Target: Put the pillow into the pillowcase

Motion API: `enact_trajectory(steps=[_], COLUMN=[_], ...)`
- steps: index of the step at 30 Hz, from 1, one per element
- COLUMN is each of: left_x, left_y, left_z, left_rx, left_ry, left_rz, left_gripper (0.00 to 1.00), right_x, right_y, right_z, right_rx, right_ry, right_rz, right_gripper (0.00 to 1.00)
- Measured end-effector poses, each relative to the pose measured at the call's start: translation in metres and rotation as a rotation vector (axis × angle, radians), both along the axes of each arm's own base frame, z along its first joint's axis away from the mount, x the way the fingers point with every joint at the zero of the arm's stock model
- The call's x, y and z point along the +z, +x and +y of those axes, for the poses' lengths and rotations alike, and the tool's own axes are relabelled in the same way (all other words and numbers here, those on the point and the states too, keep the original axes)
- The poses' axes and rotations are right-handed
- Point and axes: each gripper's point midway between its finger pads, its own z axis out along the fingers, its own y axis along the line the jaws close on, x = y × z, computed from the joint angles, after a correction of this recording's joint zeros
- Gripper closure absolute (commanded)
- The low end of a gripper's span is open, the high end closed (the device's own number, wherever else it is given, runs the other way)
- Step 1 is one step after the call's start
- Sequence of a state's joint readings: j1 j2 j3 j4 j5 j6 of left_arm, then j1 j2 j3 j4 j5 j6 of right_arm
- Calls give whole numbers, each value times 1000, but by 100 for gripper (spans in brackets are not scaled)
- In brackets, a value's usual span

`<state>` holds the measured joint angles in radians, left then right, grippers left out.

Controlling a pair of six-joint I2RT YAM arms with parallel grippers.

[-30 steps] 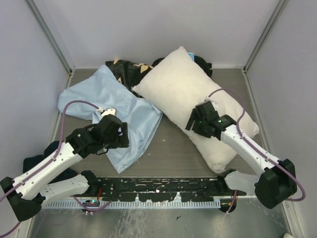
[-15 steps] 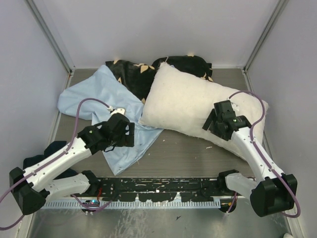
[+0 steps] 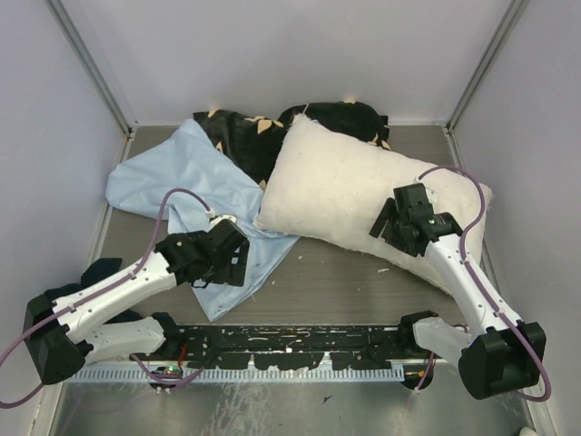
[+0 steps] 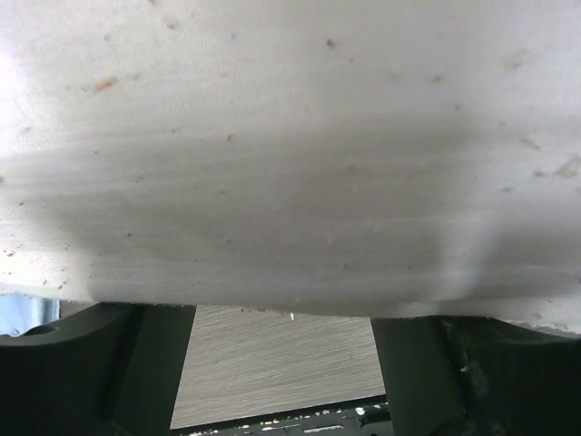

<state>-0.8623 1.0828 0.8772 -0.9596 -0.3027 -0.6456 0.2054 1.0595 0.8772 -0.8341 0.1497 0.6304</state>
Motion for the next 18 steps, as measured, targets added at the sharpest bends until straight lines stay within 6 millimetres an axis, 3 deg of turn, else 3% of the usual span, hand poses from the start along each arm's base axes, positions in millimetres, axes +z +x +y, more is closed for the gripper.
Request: enact_trajectory(steps=[10,18], left_x=[-16,-46], left_y=[-53,-71], left_z=[-11,4], left_rx=[-80,-9], left_ry=[103,200], left_rz=[107,175], left_gripper=[2,2], right_x=[-6,-8], right_y=[7,8], right_z=[10,12], right_rx=[25,38], right_ry=[38,45], right_rz=[10,9], right_gripper=[22,22])
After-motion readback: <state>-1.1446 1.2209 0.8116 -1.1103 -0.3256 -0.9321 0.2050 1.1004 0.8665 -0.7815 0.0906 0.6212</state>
